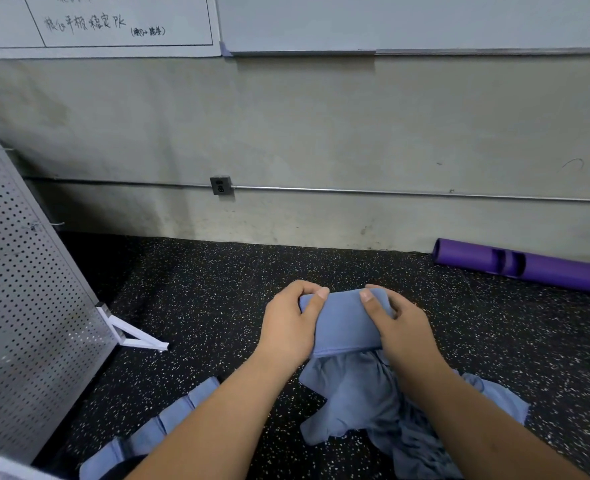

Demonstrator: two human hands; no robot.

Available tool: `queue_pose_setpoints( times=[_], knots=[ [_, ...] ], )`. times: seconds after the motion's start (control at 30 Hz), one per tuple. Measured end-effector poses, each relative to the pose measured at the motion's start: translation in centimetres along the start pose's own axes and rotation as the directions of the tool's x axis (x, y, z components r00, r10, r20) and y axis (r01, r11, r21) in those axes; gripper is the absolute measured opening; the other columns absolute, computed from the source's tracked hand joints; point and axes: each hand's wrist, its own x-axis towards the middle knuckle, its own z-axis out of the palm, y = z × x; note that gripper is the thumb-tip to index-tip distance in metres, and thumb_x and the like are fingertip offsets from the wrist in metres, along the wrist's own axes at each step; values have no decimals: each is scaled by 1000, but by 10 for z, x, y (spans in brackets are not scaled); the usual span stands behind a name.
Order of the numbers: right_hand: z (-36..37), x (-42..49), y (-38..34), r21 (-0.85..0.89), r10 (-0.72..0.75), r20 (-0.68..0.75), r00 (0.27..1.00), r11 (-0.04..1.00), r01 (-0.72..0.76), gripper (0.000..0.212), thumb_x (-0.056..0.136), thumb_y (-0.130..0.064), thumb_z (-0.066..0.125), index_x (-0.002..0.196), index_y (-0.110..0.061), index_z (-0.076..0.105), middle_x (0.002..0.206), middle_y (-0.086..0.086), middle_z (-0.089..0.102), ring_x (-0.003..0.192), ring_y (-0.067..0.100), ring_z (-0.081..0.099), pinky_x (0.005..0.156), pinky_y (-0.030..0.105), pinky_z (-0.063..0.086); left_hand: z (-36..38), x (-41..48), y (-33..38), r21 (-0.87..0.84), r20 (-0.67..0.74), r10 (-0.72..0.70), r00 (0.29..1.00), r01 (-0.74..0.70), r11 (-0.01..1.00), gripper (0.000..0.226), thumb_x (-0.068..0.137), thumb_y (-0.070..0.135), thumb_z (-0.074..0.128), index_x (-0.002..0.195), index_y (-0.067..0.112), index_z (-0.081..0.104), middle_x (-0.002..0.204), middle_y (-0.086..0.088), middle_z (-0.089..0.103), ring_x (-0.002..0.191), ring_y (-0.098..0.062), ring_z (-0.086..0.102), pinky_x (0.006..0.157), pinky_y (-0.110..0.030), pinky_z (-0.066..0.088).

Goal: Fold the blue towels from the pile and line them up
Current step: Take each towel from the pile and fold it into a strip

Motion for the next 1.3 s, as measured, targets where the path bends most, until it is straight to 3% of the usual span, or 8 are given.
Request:
queue_pose_setpoints(
  times=[0.13, 0.33, 0.43, 0.6, 0.77, 0.97, 1.07, 1.3],
  knots=[
    [3, 3, 4, 39, 195, 150, 969, 978, -203, 46, 98, -60, 66, 104, -18, 82, 106, 1, 80, 107, 26, 75, 98, 52, 60, -12, 0, -2, 11, -47, -6, 999, 7, 1000, 9, 102, 38, 68, 99, 32, 72, 96, 21, 72, 92, 6, 64, 77, -8, 43],
    [13, 5, 6, -27, 91, 276, 957, 996, -87, 18, 97, -33, 76, 107, -19, 81, 104, -2, 81, 103, 19, 76, 93, 42, 62, -38, -8, -21, 200, 350, -214, 912, 150, 968, 71, 87, 92, 40, 113, 34, 73, 106, 14, 75, 99, -7, 69, 91, -36, 56],
    [27, 3, 7, -147, 150, 415, 897, 984, -96, 13, 97, -31, 77, 104, -22, 83, 102, -2, 82, 101, 19, 77, 91, 44, 63, -39, -22, -25, 291, 418, -227, 880, 107, 951, 73, 92, 88, 39, 86, 21, 67, 81, 8, 69, 78, -15, 64, 71, -34, 50],
    [61, -9, 17, -108, 220, 424, 879, 975, -192, 28, 97, -46, 74, 107, -21, 82, 106, 3, 81, 107, 27, 76, 101, 53, 59, -55, -40, -43, 288, 260, -186, 948, 107, 952, 58, 104, 68, 43, 76, 18, 49, 74, 2, 57, 68, -19, 50, 65, -38, 40],
    [96, -24, 31, -81, 352, 589, 727, 921, -380, 28, 103, -33, 68, 125, -16, 71, 117, 9, 79, 115, 31, 74, 108, 55, 54, -71, -69, -74, 182, -58, -331, 942, 336, 924, 49, 106, 59, 47, 85, 16, 56, 82, 3, 64, 81, -23, 59, 71, -37, 38],
    [141, -40, 66, -229, 317, 441, 840, 944, -236, 26, 92, -32, 82, 114, -21, 74, 104, 0, 81, 96, 20, 78, 88, 52, 64, -84, -116, -127, -73, 136, -353, 926, 365, 928, 58, 108, 40, 53, 162, 37, 32, 155, 12, 50, 141, -8, 50, 120, -30, 37],
    [165, -53, 80, -287, 345, 411, 844, 927, -239, 37, 95, -36, 79, 126, -20, 69, 110, 1, 77, 90, 14, 75, 72, 32, 60, -95, -131, -154, -133, 170, -353, 920, 376, 917, 60, 104, 39, 55, 159, 50, 35, 161, 16, 46, 147, -6, 45, 126, -39, 35],
    [213, -76, 97, -259, 451, 632, 630, 889, -377, 61, 101, -20, 72, 142, -56, 46, 106, 7, 80, 96, 26, 79, 78, 50, 66, -135, -145, -178, -200, -10, -539, 843, 526, 827, 48, 109, 28, 58, 153, 45, 48, 149, 15, 56, 130, -1, 56, 119, -27, 41]
  ],
)
